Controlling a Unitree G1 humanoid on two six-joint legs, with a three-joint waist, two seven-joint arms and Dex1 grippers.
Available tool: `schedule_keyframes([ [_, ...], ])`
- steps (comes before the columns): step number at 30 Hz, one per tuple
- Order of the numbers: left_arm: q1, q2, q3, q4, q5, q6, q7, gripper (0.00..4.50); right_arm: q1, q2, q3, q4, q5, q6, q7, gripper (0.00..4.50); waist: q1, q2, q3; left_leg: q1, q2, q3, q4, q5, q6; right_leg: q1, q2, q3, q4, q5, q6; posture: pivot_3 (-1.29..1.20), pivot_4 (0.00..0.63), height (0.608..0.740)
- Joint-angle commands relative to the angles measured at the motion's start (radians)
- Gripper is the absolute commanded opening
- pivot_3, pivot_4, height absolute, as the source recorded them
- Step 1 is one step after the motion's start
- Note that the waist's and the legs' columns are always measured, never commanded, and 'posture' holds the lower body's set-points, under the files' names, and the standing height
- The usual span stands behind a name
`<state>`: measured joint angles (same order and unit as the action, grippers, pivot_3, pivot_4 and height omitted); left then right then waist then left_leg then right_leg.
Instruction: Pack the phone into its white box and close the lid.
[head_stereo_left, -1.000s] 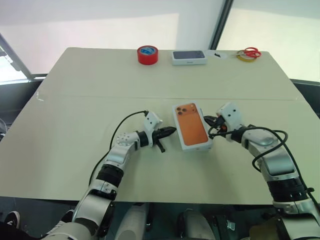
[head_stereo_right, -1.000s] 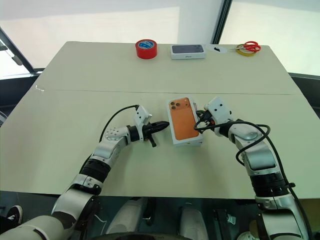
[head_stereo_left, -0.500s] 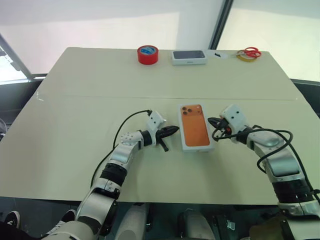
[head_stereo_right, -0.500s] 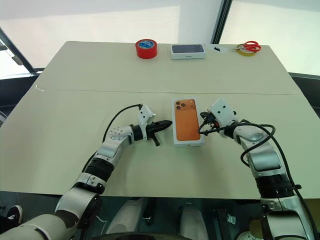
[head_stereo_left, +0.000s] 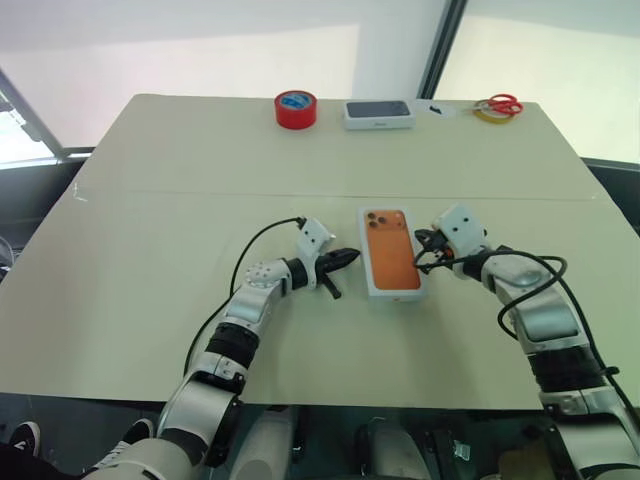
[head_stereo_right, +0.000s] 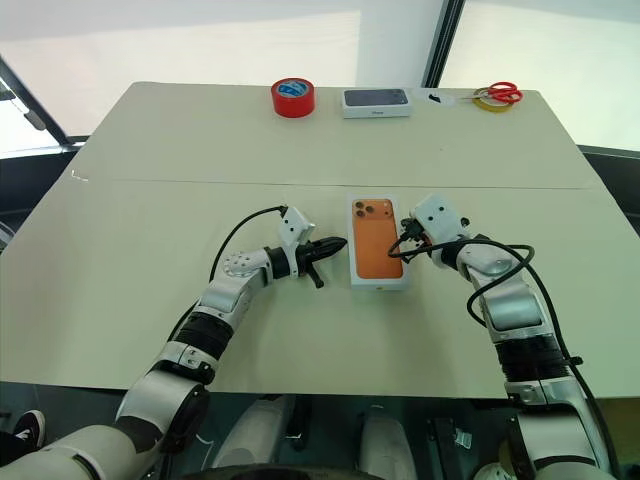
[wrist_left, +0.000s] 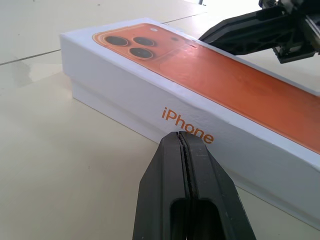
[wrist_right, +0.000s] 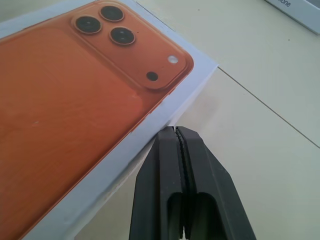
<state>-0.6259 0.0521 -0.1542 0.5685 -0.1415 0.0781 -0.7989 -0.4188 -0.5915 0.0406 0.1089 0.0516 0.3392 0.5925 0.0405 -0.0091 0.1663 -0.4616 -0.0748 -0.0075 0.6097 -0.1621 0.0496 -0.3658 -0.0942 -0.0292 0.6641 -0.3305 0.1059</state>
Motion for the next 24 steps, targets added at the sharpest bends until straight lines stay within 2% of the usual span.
schedule_keyframes([
  [1,-0.022,-0.009,-0.002,-0.003,0.002,-0.002,0.006,0.00,-0.004,-0.005,0.001,-0.004,-0.019,-0.026,0.000,0.04,-0.001,0.000,0.000,0.000,0.000,0.000,0.000,0.000,0.000,0.000,0.000,0.000,0.000,0.000,0.000,0.00,0.150,0.738],
  [7,0.007,0.014,0.042,-0.106,-0.046,0.015,0.003,0.00,-0.016,-0.009,-0.051,-0.004,-0.003,-0.050,-0.009,0.04,-0.004,0.000,0.000,0.000,0.000,0.000,0.000,0.000,0.000,0.000,0.000,0.000,0.000,0.000,0.000,0.00,0.150,0.738],
  [9,0.005,0.014,0.065,-0.167,-0.087,0.057,0.005,0.00,-0.025,0.007,-0.103,-0.037,0.063,-0.043,0.009,0.04,-0.004,0.000,0.000,0.000,0.000,0.000,0.000,0.000,-0.001,-0.001,0.000,0.000,0.000,0.000,0.000,0.00,0.150,0.738],
  [12,-0.016,0.006,0.081,-0.223,-0.132,0.102,0.001,0.00,-0.025,0.020,-0.143,-0.092,0.166,-0.028,0.072,0.04,-0.004,0.000,0.000,0.000,0.000,0.000,0.000,0.000,-0.001,0.000,0.000,0.000,0.000,0.000,0.000,0.00,0.150,0.738],
  [14,-0.047,-0.004,0.067,-0.200,-0.118,0.108,0.010,0.00,0.007,0.001,-0.111,-0.138,0.189,-0.030,0.147,0.04,-0.003,0.000,0.000,0.000,0.000,0.000,0.000,0.000,0.000,0.000,0.000,0.000,0.000,0.000,0.000,0.00,0.150,0.738],
  [18,-0.079,0.005,-0.049,-0.081,0.025,0.036,0.023,0.00,0.076,-0.051,-0.004,-0.162,0.101,-0.070,0.215,0.04,0.001,0.000,0.000,0.000,0.000,0.000,0.001,0.000,0.000,0.001,0.000,0.000,0.000,0.000,0.000,0.00,0.150,0.738],
  [24,-0.046,0.033,-0.139,-0.020,0.119,0.036,0.004,0.00,0.115,-0.084,0.082,-0.125,-0.049,-0.114,0.161,0.04,-0.003,0.000,-0.001,0.001,0.000,0.000,0.001,-0.001,0.000,0.001,0.000,0.000,0.001,0.000,0.000,0.00,0.150,0.738],
])
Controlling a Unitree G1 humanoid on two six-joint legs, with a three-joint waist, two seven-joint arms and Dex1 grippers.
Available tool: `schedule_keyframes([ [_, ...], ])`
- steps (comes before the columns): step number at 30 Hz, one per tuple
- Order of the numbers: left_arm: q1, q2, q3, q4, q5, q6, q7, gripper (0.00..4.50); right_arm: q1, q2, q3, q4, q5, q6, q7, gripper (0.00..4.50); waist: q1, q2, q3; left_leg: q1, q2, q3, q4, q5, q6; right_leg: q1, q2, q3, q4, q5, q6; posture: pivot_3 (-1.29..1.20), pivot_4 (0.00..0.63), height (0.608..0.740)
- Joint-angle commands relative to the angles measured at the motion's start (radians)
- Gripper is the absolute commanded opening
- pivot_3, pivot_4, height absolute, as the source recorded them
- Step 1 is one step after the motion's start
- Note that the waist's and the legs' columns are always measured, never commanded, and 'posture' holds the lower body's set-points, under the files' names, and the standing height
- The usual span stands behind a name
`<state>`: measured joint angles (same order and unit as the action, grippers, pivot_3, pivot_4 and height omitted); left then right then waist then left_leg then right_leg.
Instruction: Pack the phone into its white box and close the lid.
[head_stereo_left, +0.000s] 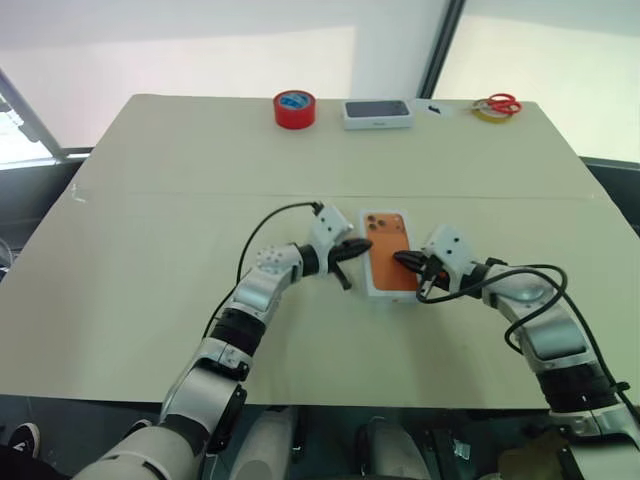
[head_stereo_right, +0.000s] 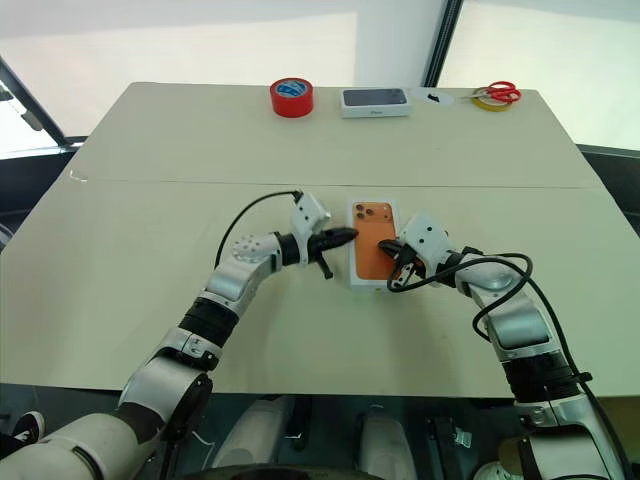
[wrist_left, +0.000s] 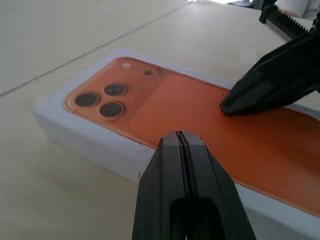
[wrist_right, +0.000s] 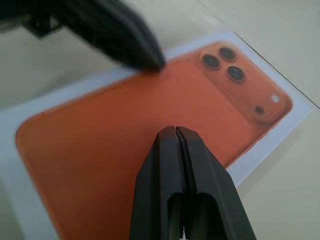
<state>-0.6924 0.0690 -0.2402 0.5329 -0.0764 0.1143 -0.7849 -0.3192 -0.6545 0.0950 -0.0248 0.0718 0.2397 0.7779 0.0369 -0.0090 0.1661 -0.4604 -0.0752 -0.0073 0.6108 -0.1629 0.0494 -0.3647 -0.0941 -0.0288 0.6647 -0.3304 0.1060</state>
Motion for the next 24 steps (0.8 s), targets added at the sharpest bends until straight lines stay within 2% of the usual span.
schedule_keyframes([
  [1,0.027,0.021,-0.055,0.017,0.054,0.006,-0.017,0.00,0.019,-0.020,0.030,0.011,-0.075,-0.016,-0.026,0.04,0.000,0.000,-0.001,0.001,0.000,0.000,0.000,-0.001,-0.001,0.001,0.000,0.000,0.000,0.000,0.000,0.00,0.150,0.738],
  [3,0.033,0.020,-0.031,0.008,0.022,0.029,-0.032,0.00,0.019,0.000,0.006,-0.005,-0.010,0.046,0.007,0.04,0.001,0.000,-0.002,0.001,0.000,0.000,0.000,-0.001,-0.001,0.002,0.000,0.000,-0.001,0.000,0.000,0.00,0.150,0.738],
  [6,0.039,0.027,0.009,-0.035,-0.027,0.059,-0.053,0.86,-0.010,0.032,-0.049,-0.007,0.053,0.098,-0.003,0.89,0.001,0.000,-0.003,0.001,0.000,0.000,0.000,-0.002,0.000,0.003,0.000,0.000,-0.001,0.000,0.000,0.00,0.150,0.738],
  [10,0.061,0.088,0.077,-0.149,-0.079,0.068,-0.071,2.87,-0.038,0.038,-0.137,-0.022,0.153,0.101,0.026,2.94,-0.001,0.000,-0.002,0.001,0.000,0.000,0.000,-0.002,0.000,0.002,0.000,0.000,-0.001,0.000,0.000,0.00,0.150,0.738],
  [13,0.105,0.175,0.138,-0.282,-0.162,0.128,-0.130,4.44,0.007,0.006,-0.193,-0.089,0.250,0.087,0.115,4.49,-0.003,0.001,-0.001,-0.002,0.000,0.000,0.000,-0.002,-0.001,-0.001,0.000,0.000,-0.001,0.000,0.000,0.00,0.150,0.738],
  [15,0.145,0.245,0.179,-0.357,-0.191,0.151,-0.145,4.44,0.062,-0.036,-0.236,-0.132,0.322,0.103,0.197,4.49,-0.001,0.001,-0.001,-0.002,0.000,0.000,-0.001,-0.001,-0.001,-0.001,0.000,0.000,-0.001,0.000,0.000,0.00,0.150,0.738],
  [18,0.233,0.376,0.240,-0.457,-0.235,0.204,-0.195,4.44,0.126,-0.107,-0.303,-0.135,0.338,0.048,0.259,4.49,-0.002,0.002,-0.001,-0.001,0.000,0.000,-0.001,-0.002,-0.001,-0.001,-0.001,0.000,-0.002,0.000,0.000,0.00,0.150,0.738],
  [24,0.390,0.570,0.373,-0.536,-0.291,0.234,-0.235,4.44,0.201,-0.214,-0.419,-0.022,0.341,-0.039,0.348,4.49,0.000,0.002,-0.001,0.000,0.001,0.000,-0.002,-0.002,0.000,0.000,-0.001,0.001,-0.002,0.000,-0.001,0.00,0.150,0.738],
])
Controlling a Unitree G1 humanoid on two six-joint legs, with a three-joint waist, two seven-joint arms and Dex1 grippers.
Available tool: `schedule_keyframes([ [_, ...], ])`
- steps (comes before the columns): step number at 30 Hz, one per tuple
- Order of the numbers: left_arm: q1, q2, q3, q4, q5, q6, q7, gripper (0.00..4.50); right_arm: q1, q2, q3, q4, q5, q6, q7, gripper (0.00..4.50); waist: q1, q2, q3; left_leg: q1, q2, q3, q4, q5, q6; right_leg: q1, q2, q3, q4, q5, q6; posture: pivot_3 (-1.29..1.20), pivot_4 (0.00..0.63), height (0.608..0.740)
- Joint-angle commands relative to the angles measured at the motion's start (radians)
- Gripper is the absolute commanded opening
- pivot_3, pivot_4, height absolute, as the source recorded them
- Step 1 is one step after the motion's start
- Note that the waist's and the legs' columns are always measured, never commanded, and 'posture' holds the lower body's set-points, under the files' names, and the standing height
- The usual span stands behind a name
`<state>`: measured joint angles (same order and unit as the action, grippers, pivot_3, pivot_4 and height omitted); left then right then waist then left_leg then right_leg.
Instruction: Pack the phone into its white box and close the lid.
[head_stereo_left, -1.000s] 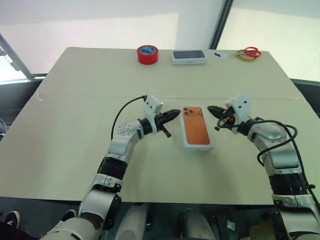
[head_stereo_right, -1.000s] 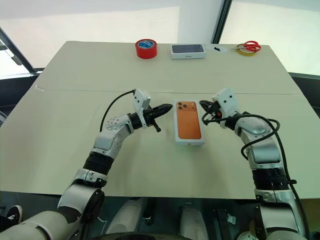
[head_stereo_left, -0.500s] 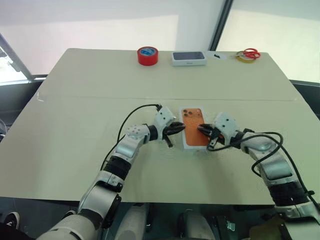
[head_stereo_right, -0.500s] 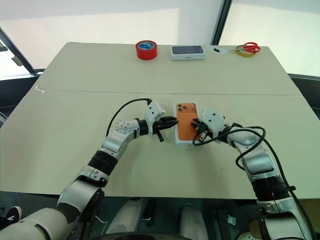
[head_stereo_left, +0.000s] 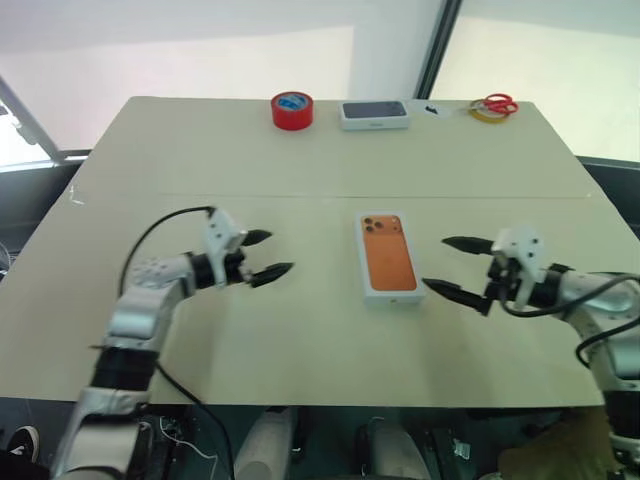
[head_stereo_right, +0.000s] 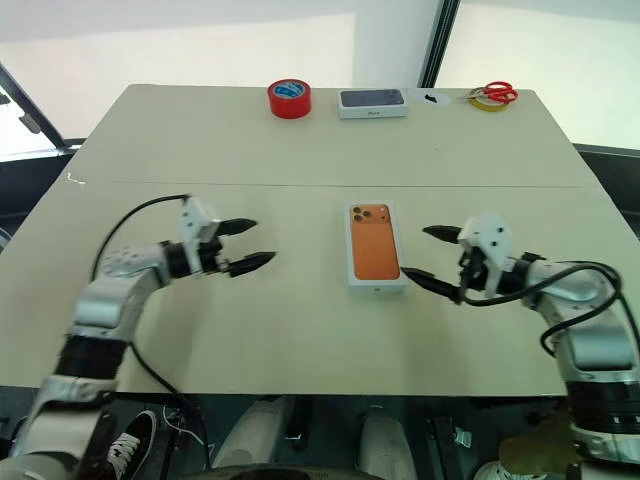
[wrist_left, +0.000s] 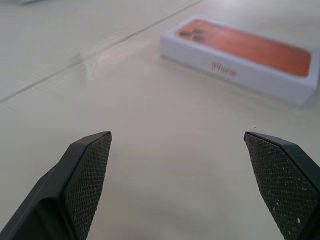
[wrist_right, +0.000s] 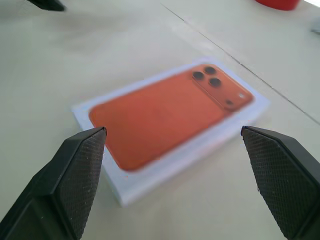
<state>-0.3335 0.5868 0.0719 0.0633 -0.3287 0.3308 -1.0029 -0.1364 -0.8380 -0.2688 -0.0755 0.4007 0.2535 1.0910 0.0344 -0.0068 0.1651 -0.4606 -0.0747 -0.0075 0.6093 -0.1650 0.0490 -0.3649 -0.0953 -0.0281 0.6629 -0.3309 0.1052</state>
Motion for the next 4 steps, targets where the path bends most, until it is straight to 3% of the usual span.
schedule_keyframes([
  [1,0.057,0.081,0.071,-0.068,-0.035,0.032,-0.014,4.44,0.028,-0.037,-0.063,0.042,0.006,-0.065,0.037,4.49,0.003,0.000,0.000,0.000,0.000,0.000,0.000,0.000,0.000,0.000,0.000,0.000,0.000,0.000,0.000,0.00,0.150,0.738],
  [4,0.115,0.130,0.116,-0.069,-0.062,0.060,-0.022,4.44,0.042,-0.043,-0.068,0.068,-0.008,-0.094,0.034,4.49,0.002,0.000,0.000,0.000,0.000,0.000,-0.001,0.000,0.001,0.000,-0.001,0.000,-0.001,-0.001,-0.002,0.00,0.150,0.738],
])
